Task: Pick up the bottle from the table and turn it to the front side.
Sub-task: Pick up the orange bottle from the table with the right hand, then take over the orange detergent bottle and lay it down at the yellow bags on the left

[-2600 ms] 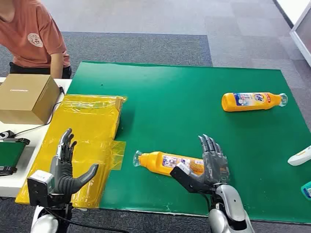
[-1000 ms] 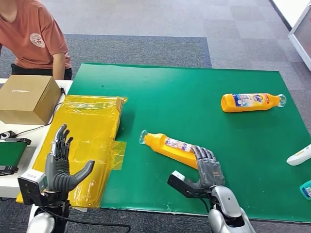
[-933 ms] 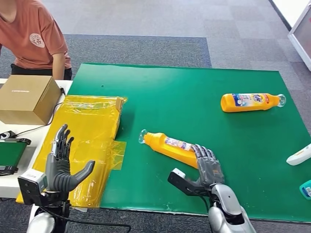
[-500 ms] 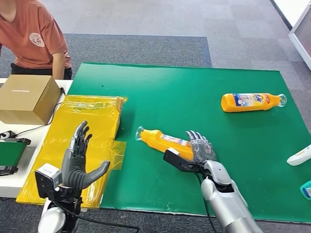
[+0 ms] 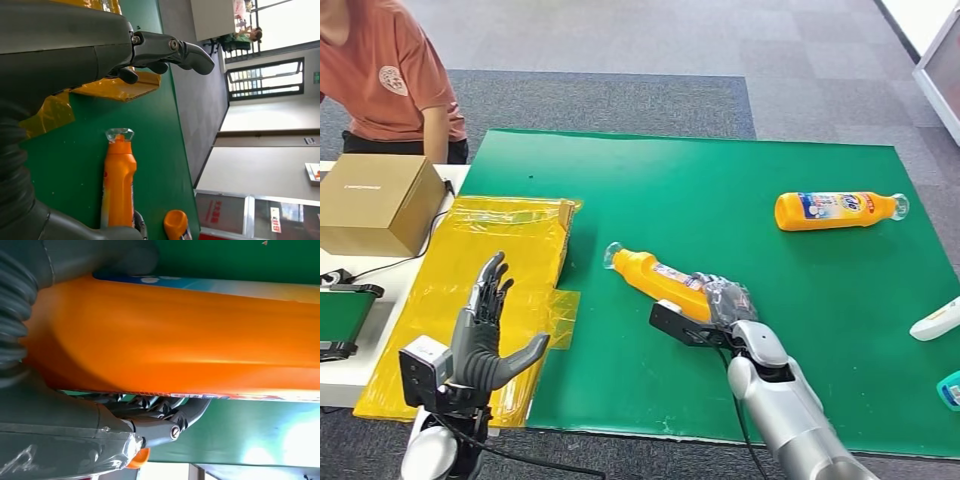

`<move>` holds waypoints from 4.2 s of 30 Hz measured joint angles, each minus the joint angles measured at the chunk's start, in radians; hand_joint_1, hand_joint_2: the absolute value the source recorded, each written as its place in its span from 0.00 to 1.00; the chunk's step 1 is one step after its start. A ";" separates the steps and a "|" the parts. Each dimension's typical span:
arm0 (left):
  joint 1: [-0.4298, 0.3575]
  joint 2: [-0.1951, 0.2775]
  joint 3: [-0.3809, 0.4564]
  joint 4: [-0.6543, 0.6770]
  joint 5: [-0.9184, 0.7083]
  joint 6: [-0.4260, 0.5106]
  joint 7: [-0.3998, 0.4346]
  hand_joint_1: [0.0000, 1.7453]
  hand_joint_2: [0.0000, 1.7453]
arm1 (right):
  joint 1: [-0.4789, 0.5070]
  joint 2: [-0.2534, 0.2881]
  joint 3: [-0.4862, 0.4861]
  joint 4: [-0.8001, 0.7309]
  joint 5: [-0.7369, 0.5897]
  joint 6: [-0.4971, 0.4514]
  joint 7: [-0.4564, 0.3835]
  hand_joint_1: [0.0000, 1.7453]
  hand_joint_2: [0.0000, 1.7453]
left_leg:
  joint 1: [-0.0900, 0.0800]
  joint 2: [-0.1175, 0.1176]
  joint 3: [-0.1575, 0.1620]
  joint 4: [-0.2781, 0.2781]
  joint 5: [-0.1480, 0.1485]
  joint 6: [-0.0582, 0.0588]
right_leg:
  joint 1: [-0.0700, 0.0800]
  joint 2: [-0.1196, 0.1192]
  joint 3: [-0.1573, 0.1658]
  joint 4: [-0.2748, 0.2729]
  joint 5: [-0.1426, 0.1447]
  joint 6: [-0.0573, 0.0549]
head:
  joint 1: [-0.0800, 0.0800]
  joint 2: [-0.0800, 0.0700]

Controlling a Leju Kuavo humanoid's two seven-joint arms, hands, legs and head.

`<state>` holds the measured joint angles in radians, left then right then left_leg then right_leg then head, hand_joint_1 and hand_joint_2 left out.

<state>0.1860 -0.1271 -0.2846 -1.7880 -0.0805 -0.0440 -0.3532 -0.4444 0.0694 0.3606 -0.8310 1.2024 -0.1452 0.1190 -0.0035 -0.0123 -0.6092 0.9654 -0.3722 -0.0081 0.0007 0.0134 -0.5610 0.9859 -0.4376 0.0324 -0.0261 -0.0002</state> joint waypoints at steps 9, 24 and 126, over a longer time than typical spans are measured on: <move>0.000 0.002 0.010 0.002 0.012 0.000 -0.011 0.00 1.00 | 0.004 0.000 -0.022 -0.020 -0.249 0.061 -0.121 1.00 1.00 | 0.000 0.000 0.000 0.000 0.000 0.000 | 0.000 0.000 0.000 0.000 0.000 0.000 | 0.000 0.000; -0.016 0.026 0.020 0.018 0.138 0.030 -0.072 0.00 1.00 | 0.199 0.013 -0.189 -0.407 -1.052 0.148 -0.419 1.00 1.00 | 0.000 -0.001 -0.004 0.000 0.000 0.000 | 0.000 -0.001 -0.004 0.000 0.000 0.000 | 0.000 0.000; -0.271 0.165 0.028 0.656 -1.437 0.741 0.351 0.00 1.00 | 0.322 -0.037 -0.064 -0.891 -1.038 -0.019 -0.503 0.00 1.00 | 0.000 0.000 -0.008 0.000 0.002 -0.001 | 0.000 0.000 -0.009 0.001 0.002 -0.001 | 0.000 0.000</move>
<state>-0.0849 0.0383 -0.2566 -1.1318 -1.5171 0.6966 -0.0025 -0.1228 0.0327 0.2962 -1.7218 0.1640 -0.1642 -0.3843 -0.0036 -0.0127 -0.6174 0.9656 -0.3699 -0.0090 0.0005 0.0131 -0.5696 0.9868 -0.4360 0.0317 -0.0263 -0.0001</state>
